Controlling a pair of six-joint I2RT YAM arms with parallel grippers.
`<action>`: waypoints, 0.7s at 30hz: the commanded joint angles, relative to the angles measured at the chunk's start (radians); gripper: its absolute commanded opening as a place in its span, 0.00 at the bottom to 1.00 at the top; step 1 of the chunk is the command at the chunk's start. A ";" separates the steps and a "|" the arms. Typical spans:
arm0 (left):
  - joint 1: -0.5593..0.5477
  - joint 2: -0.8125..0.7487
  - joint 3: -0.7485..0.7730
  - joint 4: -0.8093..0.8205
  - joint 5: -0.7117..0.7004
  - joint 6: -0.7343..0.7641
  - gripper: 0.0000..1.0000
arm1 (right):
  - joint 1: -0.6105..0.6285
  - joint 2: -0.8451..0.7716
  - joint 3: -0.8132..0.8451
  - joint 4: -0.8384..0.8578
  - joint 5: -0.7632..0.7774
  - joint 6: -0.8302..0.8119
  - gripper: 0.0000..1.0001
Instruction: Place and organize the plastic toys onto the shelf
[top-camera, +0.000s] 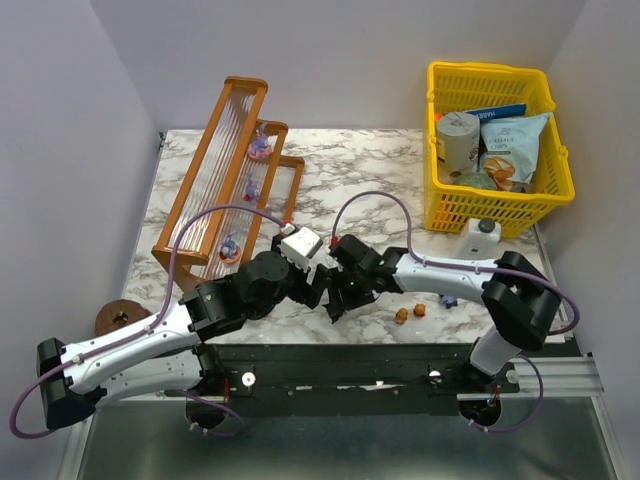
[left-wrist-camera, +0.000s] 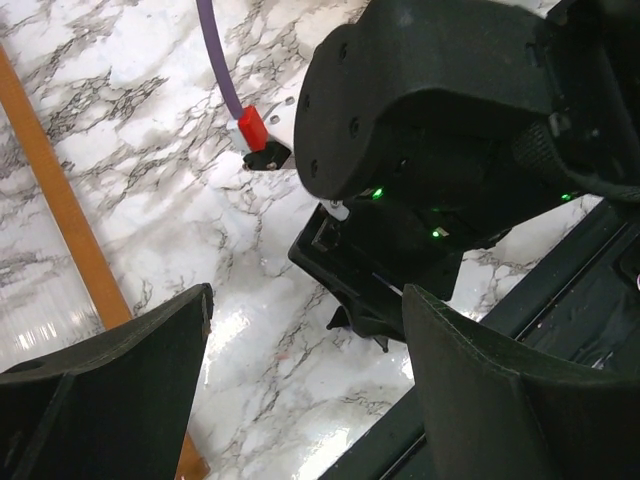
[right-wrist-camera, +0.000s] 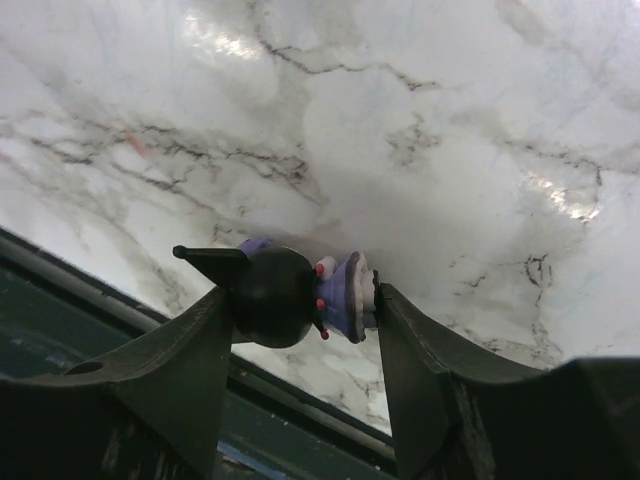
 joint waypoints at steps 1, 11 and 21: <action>0.007 -0.016 0.018 0.005 0.025 0.021 0.85 | -0.100 -0.152 -0.027 0.034 -0.242 -0.005 0.30; 0.081 0.011 0.194 0.082 0.151 0.087 0.88 | -0.450 -0.373 -0.009 0.100 -0.891 0.006 0.28; 0.173 0.103 0.524 -0.086 0.712 0.316 0.90 | -0.501 -0.505 -0.007 0.390 -1.337 0.216 0.28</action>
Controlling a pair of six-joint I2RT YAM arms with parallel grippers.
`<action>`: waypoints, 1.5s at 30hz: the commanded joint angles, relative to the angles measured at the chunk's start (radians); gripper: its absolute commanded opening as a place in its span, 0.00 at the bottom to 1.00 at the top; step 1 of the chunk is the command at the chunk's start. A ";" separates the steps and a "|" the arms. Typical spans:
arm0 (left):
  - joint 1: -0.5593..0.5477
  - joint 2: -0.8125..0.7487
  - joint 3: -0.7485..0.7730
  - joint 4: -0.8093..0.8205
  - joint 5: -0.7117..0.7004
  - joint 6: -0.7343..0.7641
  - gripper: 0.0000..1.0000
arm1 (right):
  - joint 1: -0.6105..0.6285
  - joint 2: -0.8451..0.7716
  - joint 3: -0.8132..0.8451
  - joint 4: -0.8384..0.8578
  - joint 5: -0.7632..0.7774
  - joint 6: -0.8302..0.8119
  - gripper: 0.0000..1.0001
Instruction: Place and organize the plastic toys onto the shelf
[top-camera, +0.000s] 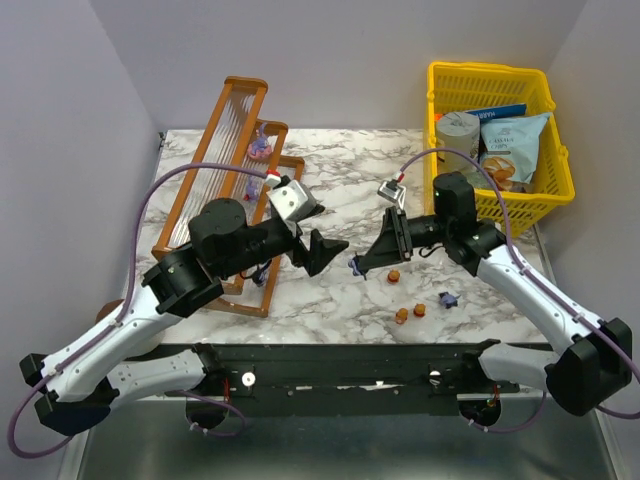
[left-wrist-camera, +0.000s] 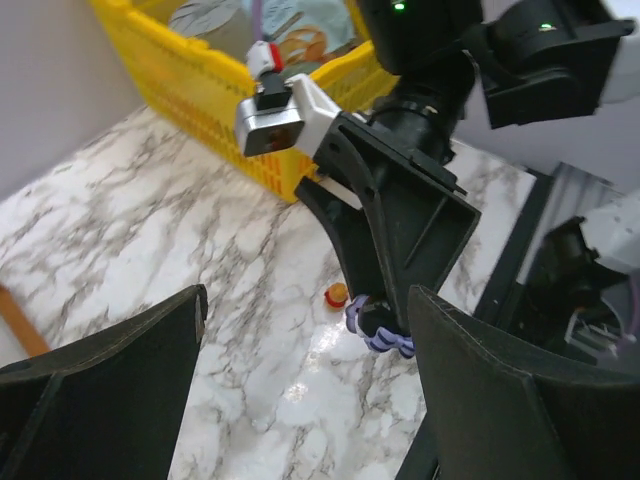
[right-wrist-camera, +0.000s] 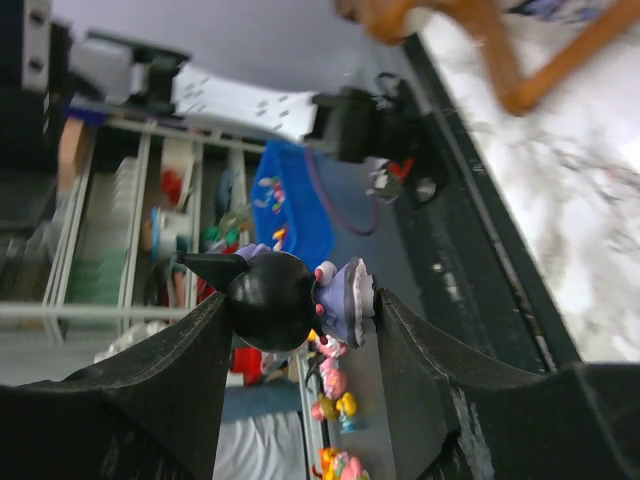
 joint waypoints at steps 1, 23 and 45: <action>0.041 0.061 0.166 -0.170 0.398 0.151 0.88 | -0.002 -0.072 0.011 0.166 -0.252 0.108 0.28; 0.046 0.300 0.325 -0.281 0.909 0.293 0.71 | 0.001 -0.089 -0.019 0.238 -0.277 0.198 0.28; 0.046 0.472 0.466 -0.586 0.927 0.557 0.66 | 0.022 -0.086 -0.008 0.211 -0.288 0.195 0.27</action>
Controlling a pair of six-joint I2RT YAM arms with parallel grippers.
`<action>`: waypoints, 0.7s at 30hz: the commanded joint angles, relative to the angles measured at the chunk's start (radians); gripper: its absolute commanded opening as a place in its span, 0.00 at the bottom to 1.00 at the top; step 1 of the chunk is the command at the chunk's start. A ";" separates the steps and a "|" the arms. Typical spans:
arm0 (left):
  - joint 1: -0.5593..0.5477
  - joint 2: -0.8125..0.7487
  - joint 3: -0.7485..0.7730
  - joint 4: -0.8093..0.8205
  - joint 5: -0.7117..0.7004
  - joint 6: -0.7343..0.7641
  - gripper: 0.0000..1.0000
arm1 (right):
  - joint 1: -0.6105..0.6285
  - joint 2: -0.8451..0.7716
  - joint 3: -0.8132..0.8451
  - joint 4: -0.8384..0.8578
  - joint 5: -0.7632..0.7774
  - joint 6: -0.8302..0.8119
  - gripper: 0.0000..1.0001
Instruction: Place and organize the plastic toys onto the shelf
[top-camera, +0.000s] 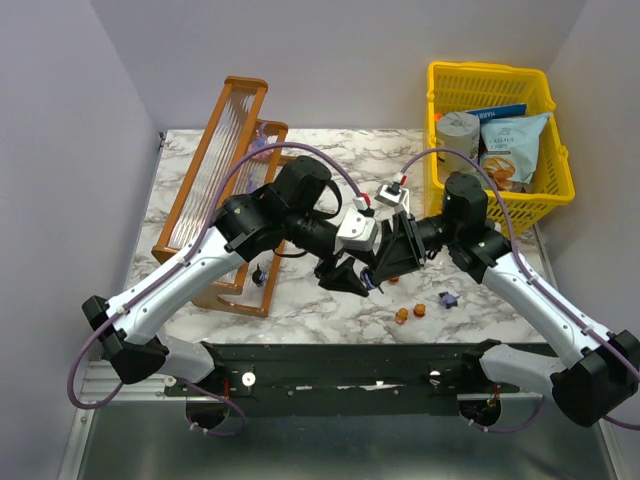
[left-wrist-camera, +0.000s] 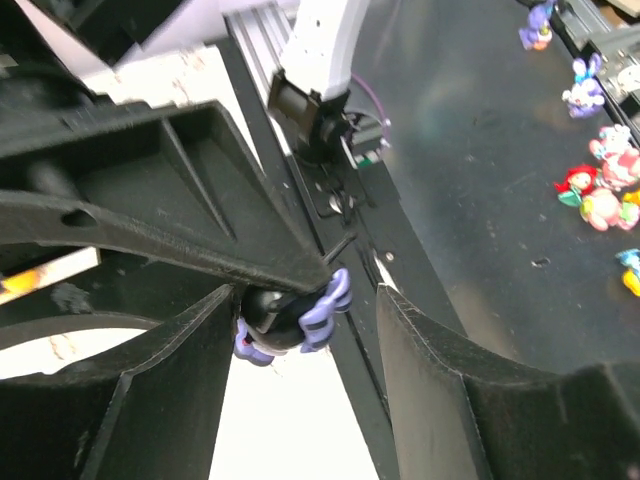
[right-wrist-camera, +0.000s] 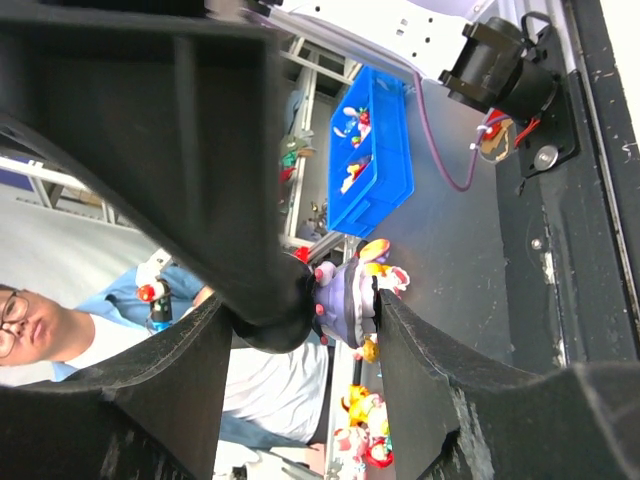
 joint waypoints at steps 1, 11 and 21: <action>0.000 0.045 0.018 -0.078 0.026 0.035 0.65 | 0.007 -0.002 0.013 0.002 -0.032 0.004 0.27; 0.000 0.042 0.020 -0.041 -0.018 -0.003 0.31 | 0.009 0.006 0.005 -0.003 -0.011 -0.010 0.30; 0.007 -0.114 -0.238 0.377 -0.401 -0.395 0.00 | 0.009 0.009 0.005 -0.109 0.288 0.007 0.76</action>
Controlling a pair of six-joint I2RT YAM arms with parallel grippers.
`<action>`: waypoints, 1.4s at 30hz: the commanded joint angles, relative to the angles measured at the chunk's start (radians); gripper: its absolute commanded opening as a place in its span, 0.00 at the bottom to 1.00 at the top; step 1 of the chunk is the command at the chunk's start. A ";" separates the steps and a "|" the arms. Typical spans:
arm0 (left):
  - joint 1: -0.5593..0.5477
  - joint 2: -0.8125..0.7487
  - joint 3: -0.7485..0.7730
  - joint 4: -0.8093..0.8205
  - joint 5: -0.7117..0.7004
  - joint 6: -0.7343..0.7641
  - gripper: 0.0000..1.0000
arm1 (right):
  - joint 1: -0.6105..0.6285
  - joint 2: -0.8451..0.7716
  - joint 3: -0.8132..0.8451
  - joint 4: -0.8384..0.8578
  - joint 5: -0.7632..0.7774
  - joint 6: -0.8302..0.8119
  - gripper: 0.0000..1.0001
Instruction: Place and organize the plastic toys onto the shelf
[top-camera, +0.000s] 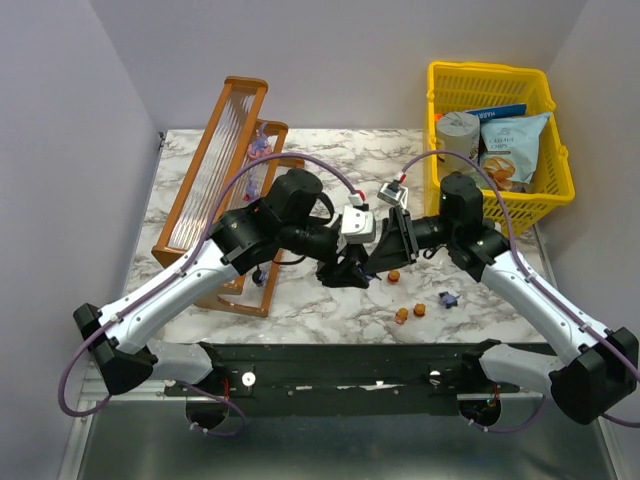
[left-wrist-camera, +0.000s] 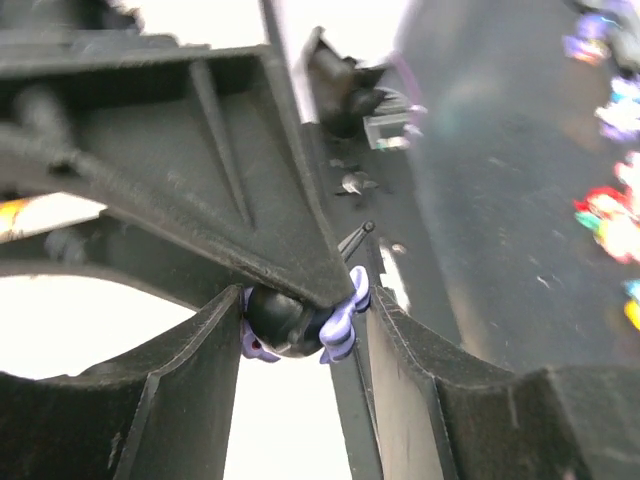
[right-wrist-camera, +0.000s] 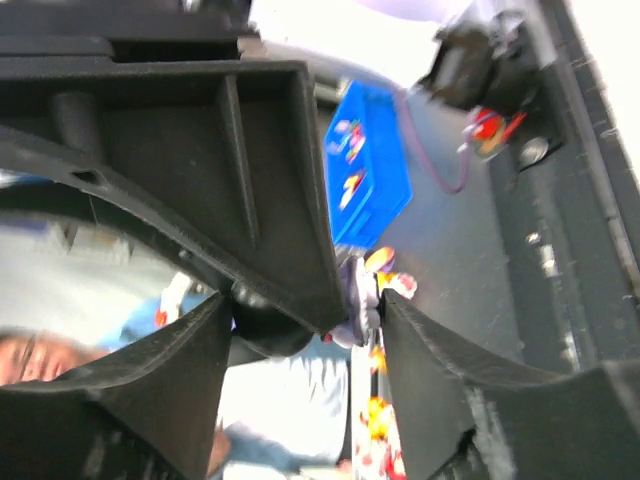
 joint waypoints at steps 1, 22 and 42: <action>0.007 -0.112 -0.139 0.335 -0.297 -0.261 0.00 | 0.009 -0.009 0.004 -0.041 0.277 0.010 0.79; 0.013 -0.187 -0.387 0.501 -1.187 -0.837 0.00 | 0.000 -0.278 0.025 -0.366 1.349 0.111 0.99; -0.091 0.367 -0.343 1.123 -1.236 -0.814 0.00 | 0.000 -0.433 0.120 -0.651 1.378 -0.157 0.98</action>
